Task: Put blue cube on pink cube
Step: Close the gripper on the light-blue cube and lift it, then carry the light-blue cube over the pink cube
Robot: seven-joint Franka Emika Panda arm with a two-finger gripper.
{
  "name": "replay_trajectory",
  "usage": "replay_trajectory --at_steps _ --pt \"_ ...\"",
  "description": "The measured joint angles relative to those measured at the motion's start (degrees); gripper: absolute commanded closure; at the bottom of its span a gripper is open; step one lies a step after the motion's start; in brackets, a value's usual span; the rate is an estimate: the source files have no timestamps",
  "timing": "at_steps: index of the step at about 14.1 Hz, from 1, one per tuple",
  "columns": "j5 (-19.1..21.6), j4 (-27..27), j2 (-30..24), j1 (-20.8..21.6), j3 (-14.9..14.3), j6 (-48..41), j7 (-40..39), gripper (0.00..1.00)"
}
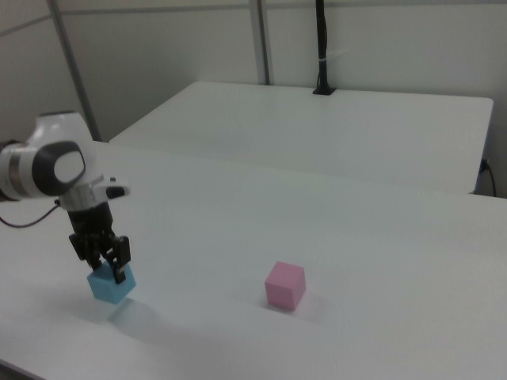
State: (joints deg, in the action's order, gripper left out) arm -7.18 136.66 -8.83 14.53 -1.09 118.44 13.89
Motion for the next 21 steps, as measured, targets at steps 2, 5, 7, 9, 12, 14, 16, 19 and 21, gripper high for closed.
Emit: replay_trajectory --at_steps 2,5,7,9,12,14,16,19,21 --pt "0.0 -4.7 -1.8 0.0 0.0 -6.1 -0.2 0.81" --pt "0.7 -12.3 -3.3 0.0 0.1 -14.0 -0.3 0.81" --pt "2.7 -20.1 -3.6 0.0 0.2 -20.8 -0.3 0.80" --pt "3.8 -27.0 -3.8 0.0 0.2 -26.1 -0.3 0.80" --pt "3.9 -30.2 -2.9 -0.1 0.1 -26.6 -2.8 0.80" --pt "3.9 -32.7 -0.4 -0.8 -1.3 -26.6 -6.4 0.80" --pt "3.9 -36.7 3.2 -3.1 -3.8 -26.6 -11.5 0.80" --pt "3.9 -43.5 9.2 -9.0 -5.4 -26.6 -17.6 0.79" --pt "3.9 -47.1 13.3 -12.5 -5.5 -26.6 -20.1 0.79"
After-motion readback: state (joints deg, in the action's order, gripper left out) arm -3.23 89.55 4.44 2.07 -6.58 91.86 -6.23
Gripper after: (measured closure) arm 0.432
